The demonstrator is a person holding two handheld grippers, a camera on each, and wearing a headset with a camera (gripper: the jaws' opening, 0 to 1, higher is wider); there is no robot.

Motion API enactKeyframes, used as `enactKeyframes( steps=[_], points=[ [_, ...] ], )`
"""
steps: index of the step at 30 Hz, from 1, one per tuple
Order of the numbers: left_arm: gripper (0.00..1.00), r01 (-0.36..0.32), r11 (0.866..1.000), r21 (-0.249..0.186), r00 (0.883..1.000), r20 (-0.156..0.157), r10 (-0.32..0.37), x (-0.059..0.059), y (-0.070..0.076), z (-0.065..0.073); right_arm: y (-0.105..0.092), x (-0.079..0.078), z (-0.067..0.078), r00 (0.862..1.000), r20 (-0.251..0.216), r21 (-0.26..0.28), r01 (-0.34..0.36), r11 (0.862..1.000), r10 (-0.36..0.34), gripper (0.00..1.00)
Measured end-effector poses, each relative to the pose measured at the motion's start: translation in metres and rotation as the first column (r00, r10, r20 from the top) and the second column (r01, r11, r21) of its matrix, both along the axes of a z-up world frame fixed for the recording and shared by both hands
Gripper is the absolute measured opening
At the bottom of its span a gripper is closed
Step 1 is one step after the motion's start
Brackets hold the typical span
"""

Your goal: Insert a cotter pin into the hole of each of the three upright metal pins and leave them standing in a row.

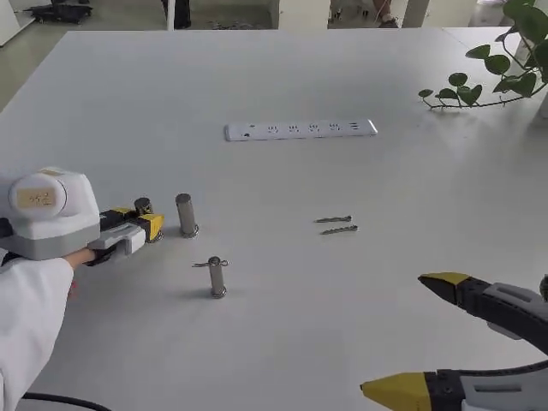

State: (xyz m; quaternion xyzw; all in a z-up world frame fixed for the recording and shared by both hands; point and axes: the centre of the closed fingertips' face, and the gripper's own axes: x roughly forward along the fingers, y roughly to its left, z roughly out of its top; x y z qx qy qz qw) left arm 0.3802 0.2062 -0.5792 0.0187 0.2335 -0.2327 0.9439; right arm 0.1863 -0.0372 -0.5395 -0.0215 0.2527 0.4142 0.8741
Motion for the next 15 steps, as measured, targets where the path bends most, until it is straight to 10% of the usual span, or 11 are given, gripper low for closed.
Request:
enactKeyframes(
  steps=[10,15],
  points=[
    [0.11,-0.098,0.995,-0.031,0.995,-0.025,0.098,-0.007,0.007,0.006,0.003,-0.003,-0.002,1.000,-0.004,-0.016,-0.010,1.000,0.010,0.96],
    [0.11,-0.121,0.992,-0.036,0.992,0.016,0.122,-0.019,0.012,0.027,0.005,-0.003,0.003,1.000,0.011,-0.004,-0.010,1.000,0.010,0.95]
  ],
)
